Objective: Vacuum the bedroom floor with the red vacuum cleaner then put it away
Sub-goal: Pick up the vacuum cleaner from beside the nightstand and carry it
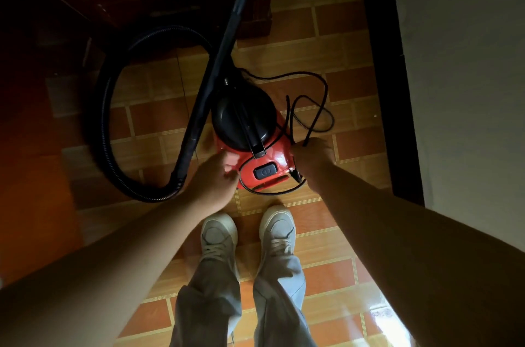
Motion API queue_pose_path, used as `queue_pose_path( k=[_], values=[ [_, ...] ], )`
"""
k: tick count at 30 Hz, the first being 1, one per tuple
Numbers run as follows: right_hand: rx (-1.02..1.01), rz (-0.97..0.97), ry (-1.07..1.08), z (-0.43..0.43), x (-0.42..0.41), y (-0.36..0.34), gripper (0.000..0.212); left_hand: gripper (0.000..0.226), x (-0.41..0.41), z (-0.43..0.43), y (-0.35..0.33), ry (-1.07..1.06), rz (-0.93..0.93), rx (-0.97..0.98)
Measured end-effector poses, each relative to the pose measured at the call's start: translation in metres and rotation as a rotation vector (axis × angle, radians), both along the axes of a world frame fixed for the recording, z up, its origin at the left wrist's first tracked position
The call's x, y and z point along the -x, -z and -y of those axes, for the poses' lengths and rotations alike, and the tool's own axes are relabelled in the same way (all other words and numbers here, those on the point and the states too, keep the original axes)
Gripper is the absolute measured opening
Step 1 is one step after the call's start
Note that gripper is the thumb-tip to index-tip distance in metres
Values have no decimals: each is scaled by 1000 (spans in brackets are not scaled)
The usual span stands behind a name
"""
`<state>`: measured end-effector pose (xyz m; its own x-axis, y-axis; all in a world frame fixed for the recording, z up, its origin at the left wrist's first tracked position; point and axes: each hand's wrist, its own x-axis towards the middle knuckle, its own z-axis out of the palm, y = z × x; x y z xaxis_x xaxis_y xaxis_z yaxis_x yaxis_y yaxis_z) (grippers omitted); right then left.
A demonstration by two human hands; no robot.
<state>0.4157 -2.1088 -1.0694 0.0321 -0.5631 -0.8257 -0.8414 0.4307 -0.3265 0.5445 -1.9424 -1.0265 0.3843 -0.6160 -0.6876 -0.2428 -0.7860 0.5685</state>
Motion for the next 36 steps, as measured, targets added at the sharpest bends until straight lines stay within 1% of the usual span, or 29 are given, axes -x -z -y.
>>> queue_pose_path(
  k=[3, 6, 7, 9, 10, 12, 16, 18, 19, 20, 22, 24, 26, 29, 31, 33, 36],
  values=[
    [-26, 53, 78, -1, 1, -2, 21, 47, 18, 9, 3, -76, -179, -48],
    [-104, 71, 69, 1, 0, -7, 24, 53, 26, 14, 10, -161, -237, -72],
    [-119, 89, 84, 2, 0, -9, 22, 54, 27, 15, 12, -176, -240, -79],
    [-151, 137, 140, 1, -2, -11, 10, 57, 27, 15, 15, -187, -248, -92],
    [-165, 153, 171, 0, -5, -13, 14, 58, 26, 15, 16, -179, -255, -101],
    [-181, 168, 208, -3, -10, -15, 30, 59, 26, 16, 18, -172, -281, -127],
    [-168, 157, 273, -13, -18, -3, 42, 62, 31, 19, 24, -136, -338, -168],
    [-140, 130, 255, -20, -21, 5, 53, 64, 33, 21, 25, -132, -352, -172],
    [-124, 84, 223, -23, -23, 8, 58, 64, 34, 22, 25, -139, -365, -170],
    [-109, 26, 183, -24, -23, 11, 58, 64, 35, 22, 24, -142, -376, -170],
    [-102, -13, 133, -25, -21, 11, 45, 62, 38, 21, 24, -138, -386, -159],
    [-75, 16, 142, -23, -16, 9, 31, 56, 38, 20, 23, -148, -380, -131],
    [-15, 48, 156, -21, -9, 5, 24, 46, 36, 18, 19, -189, -354, -97],
    [50, 143, 102, -16, -4, -9, 9, 33, 25, 10, 16, -307, -311, -56],
    [44, 218, 43, -12, -3, -19, 20, 26, 14, 4, 14, -372, -258, -46],
    [18, 253, -31, -9, -5, -30, 28, 25, -2, -3, 13, -423, -174, -48],
    [-19, 268, -119, -5, -12, -45, 27, 30, -26, -8, 12, -446, -17, -38]
  ],
)
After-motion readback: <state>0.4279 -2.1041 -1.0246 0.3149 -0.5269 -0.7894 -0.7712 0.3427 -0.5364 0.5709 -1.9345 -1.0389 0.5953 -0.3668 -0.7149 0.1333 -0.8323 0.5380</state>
